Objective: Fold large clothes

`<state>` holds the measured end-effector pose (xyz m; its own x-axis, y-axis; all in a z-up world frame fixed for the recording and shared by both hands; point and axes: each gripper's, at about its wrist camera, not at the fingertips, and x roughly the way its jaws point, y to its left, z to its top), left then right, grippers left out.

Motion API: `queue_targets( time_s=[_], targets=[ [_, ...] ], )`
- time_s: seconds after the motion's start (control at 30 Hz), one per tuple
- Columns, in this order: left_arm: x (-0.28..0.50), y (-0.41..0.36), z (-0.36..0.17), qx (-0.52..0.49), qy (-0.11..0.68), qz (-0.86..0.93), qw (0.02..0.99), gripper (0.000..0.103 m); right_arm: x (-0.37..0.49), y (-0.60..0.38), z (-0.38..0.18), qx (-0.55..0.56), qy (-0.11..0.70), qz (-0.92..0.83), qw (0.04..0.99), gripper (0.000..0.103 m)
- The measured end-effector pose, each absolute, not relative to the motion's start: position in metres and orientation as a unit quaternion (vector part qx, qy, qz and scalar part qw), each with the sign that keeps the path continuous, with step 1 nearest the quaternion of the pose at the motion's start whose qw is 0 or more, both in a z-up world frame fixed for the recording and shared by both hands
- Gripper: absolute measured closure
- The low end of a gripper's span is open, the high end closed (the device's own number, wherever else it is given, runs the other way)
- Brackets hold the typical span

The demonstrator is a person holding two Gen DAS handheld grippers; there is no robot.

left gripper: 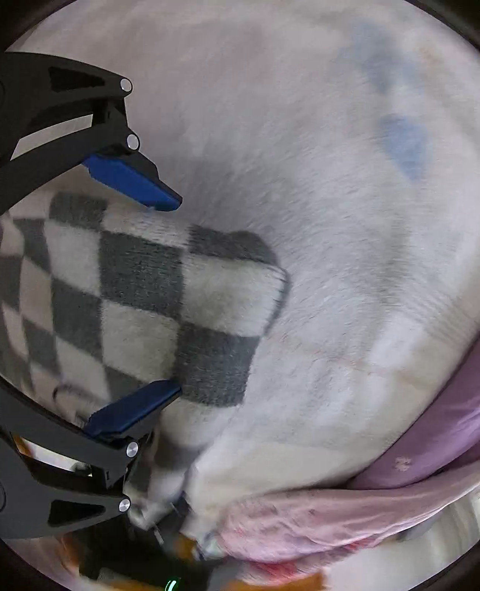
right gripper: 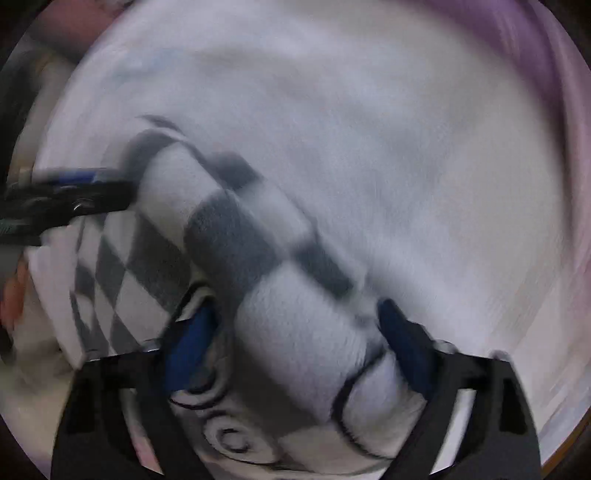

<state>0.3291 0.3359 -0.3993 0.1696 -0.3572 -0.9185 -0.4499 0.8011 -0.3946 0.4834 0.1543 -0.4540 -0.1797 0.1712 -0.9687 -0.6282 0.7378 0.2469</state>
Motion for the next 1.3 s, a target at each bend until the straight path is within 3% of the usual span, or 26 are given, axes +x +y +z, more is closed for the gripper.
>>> queue_targets(
  time_s=[0.07,0.1,0.27,0.37,0.57,0.6,0.63,0.67,0.77,0.87,1.0,1.17,1.3],
  targets=[
    [0.33,0.329,-0.387,-0.295,0.629,0.029,0.719,0.017,0.487,0.129,-0.439,-0.105,0.681,0.316,0.652,0.054],
    [0.333,0.325,-0.384,-0.284,0.627,0.026,0.725,0.017,0.489,0.112,-0.437,-0.063,0.682,0.295,0.666,0.056],
    [0.369,0.292,-0.38,-0.212,0.64,0.01,0.739,0.017,0.491,0.111,-0.449,-0.059,0.661,0.222,0.715,0.057],
    [0.369,0.293,-0.383,-0.19,0.655,0.022,0.731,0.019,0.507,0.099,-0.464,-0.003,0.678,0.213,0.703,0.055],
    [0.338,0.294,-0.325,-0.128,0.599,0.042,0.79,0.039,0.476,0.075,-0.381,-0.018,0.641,0.22,0.735,0.051],
    [0.338,0.29,-0.317,-0.135,0.586,0.029,0.798,0.046,0.468,0.061,-0.373,-0.003,0.645,0.196,0.739,0.052],
    [0.341,0.29,-0.318,-0.144,0.587,0.019,0.797,0.056,0.464,0.056,-0.377,0.005,0.654,0.181,0.734,0.065],
    [0.346,0.287,-0.324,-0.156,0.592,0.016,0.791,0.061,0.459,0.051,-0.385,0.017,0.671,0.176,0.72,0.089],
    [0.369,0.275,-0.363,-0.162,0.62,-0.005,0.768,0.082,0.456,0.053,-0.425,0.063,0.692,0.162,0.7,0.103],
    [0.391,0.271,-0.408,-0.16,0.637,0.01,0.754,0.084,0.471,0.043,-0.464,0.147,0.702,0.133,0.685,0.103],
    [0.392,0.288,-0.4,-0.198,0.653,-0.005,0.731,0.084,0.486,0.044,-0.463,0.158,0.74,0.116,0.643,0.103],
    [0.303,0.274,-0.386,-0.148,0.704,-0.038,0.694,0.083,0.424,0.047,-0.428,0.115,0.758,0.128,0.63,0.1],
    [0.218,0.272,-0.415,-0.187,0.73,-0.021,0.657,0.084,0.328,0.033,-0.462,0.111,0.792,0.109,0.59,0.101]
  ],
)
